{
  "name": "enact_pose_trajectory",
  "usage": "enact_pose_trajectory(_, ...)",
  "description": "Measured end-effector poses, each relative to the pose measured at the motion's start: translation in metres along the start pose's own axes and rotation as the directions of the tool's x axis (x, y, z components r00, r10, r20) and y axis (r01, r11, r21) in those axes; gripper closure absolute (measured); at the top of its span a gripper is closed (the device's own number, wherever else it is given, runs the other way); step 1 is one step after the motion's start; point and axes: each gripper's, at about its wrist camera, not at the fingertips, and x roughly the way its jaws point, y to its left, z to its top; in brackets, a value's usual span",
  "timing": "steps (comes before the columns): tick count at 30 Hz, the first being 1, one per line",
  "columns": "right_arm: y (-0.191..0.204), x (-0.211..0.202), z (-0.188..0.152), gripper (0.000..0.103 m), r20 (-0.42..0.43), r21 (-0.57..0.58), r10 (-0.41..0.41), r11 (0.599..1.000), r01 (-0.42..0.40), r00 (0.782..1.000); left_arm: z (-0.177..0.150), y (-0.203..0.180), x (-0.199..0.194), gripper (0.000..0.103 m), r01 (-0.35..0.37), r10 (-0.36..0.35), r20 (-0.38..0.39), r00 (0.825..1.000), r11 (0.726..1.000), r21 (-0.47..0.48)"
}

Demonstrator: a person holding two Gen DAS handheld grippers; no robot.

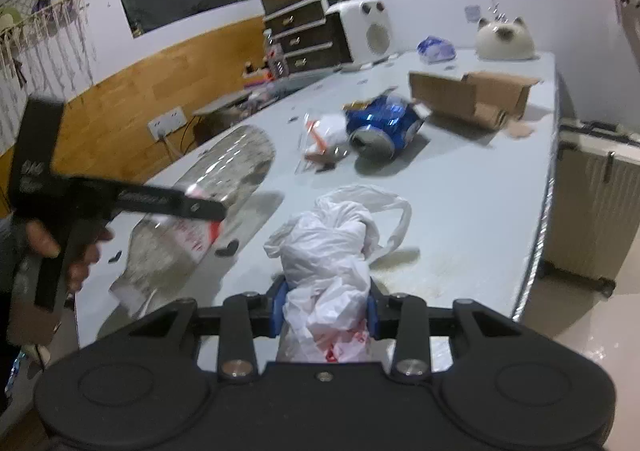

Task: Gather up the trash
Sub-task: 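Carry the white bag and clear bottle with both tools over the wastebasket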

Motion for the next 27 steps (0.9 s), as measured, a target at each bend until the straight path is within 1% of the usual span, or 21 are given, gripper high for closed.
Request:
enact_pose_trajectory(5,-0.001,-0.016,0.005,0.065,0.055,-0.014,-0.053,0.998,0.054,0.997,-0.01,-0.009,-0.026,0.041,0.001,-0.001,0.053,0.999,1.0,0.004)
enact_pose_trajectory(9,-0.006,-0.028,0.009,0.065,0.091,-0.001,-0.101,0.995,0.102,0.991,-0.018,-0.021,-0.045,0.041,-0.016,0.014,0.099,0.995,1.0,0.026)
enact_pose_trajectory(12,-0.007,-0.039,0.011,0.065,0.12,-0.005,-0.129,0.991,0.13,0.984,-0.023,-0.031,-0.057,0.041,0.003,-0.007,0.121,0.993,0.999,0.032)
enact_pose_trajectory(16,-0.008,-0.056,0.012,0.065,0.153,-0.019,-0.152,0.987,0.157,0.976,-0.025,-0.051,-0.071,0.041,-0.001,-0.009,0.165,0.986,0.998,0.063)
enact_pose_trajectory(20,-0.012,-0.075,0.011,0.065,0.182,-0.023,-0.188,0.98,0.196,0.965,-0.024,-0.07,-0.081,0.041,0.026,-0.04,0.185,0.982,0.997,0.077)
enact_pose_trajectory(24,-0.023,-0.098,0.009,0.065,0.212,-0.016,-0.231,0.971,0.24,0.95,-0.025,-0.096,-0.086,0.041,0.049,-0.069,0.209,0.975,0.994,0.101)
enact_pose_trajectory(27,-0.034,-0.115,0.005,0.065,0.223,0.003,-0.27,0.961,0.276,0.937,-0.025,-0.12,-0.086,0.041,0.09,-0.114,0.212,0.971,0.989,0.119)
